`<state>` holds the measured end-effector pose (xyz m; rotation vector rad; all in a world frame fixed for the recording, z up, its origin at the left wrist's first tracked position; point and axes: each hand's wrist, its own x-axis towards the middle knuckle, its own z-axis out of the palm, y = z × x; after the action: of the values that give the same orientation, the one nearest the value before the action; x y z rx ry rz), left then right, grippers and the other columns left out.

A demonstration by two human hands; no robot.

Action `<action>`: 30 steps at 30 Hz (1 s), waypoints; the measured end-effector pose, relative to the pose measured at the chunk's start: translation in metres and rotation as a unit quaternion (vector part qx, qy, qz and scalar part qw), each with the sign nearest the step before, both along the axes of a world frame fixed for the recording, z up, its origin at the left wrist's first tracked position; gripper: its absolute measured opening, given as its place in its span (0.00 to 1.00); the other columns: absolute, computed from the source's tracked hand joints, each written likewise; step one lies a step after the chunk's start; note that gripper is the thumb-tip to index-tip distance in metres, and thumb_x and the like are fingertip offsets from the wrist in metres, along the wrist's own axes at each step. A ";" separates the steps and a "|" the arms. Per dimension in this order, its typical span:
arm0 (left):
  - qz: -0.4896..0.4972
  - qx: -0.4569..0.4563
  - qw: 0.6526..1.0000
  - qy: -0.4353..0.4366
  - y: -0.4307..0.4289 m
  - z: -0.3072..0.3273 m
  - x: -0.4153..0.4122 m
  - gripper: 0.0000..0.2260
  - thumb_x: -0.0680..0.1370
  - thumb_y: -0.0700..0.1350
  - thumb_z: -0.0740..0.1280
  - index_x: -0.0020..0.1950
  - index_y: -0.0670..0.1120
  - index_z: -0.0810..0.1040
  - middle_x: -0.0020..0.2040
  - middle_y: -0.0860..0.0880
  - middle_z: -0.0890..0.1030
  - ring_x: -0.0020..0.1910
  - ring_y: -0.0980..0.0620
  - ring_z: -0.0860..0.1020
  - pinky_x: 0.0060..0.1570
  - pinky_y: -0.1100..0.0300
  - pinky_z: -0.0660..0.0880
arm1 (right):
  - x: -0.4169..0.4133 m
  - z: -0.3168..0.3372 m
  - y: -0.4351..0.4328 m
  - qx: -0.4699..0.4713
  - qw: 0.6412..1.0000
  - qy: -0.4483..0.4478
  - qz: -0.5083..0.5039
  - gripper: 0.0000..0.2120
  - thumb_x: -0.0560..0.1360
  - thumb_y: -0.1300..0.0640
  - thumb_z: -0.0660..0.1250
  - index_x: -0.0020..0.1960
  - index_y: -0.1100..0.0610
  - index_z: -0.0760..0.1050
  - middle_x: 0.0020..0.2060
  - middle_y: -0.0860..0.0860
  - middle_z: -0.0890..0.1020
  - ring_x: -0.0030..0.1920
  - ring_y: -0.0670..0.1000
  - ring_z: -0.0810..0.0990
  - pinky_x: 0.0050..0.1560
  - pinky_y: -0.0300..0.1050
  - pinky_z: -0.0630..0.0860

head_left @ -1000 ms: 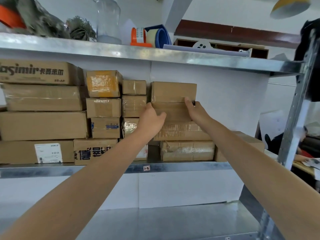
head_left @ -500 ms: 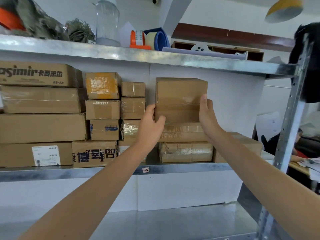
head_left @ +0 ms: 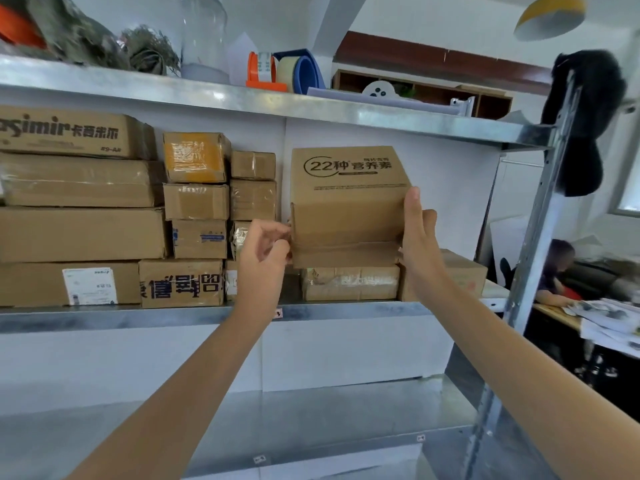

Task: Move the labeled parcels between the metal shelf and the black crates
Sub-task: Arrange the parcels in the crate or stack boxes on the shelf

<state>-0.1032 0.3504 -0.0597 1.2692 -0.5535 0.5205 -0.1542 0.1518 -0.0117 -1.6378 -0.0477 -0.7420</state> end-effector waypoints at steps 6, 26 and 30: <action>0.010 0.002 0.992 0.124 0.029 -0.035 -0.039 0.19 0.83 0.38 0.58 0.53 0.62 0.80 0.55 0.52 0.84 0.54 0.54 0.82 0.47 0.61 0.81 | -0.032 -0.060 0.011 0.002 0.999 0.040 0.030 0.26 0.72 0.30 0.61 0.62 0.46 0.69 0.53 0.40 0.77 0.53 0.39 0.76 0.51 0.41 0.74; 0.124 0.099 0.953 0.260 0.150 -0.115 -0.108 0.21 0.78 0.32 0.56 0.63 0.47 0.81 0.58 0.47 0.83 0.61 0.47 0.78 0.64 0.49 0.74 | -0.045 -0.171 0.115 -0.208 0.944 0.154 0.203 0.23 0.83 0.57 0.62 0.72 0.53 0.54 0.61 0.45 0.72 0.63 0.47 0.72 0.64 0.44 0.70; 0.138 0.068 0.933 0.326 0.175 -0.127 -0.109 0.13 0.80 0.38 0.59 0.57 0.43 0.83 0.55 0.44 0.84 0.55 0.44 0.82 0.56 0.50 0.80 | -0.040 -0.171 0.139 -0.224 0.941 0.146 0.207 0.24 0.80 0.61 0.66 0.70 0.54 0.56 0.66 0.52 0.68 0.66 0.51 0.68 0.69 0.51 0.70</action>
<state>-0.2119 0.5252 -0.1869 1.5645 0.1543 0.2610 -0.1943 0.2913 -0.1827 -2.0664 -0.3592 -0.1609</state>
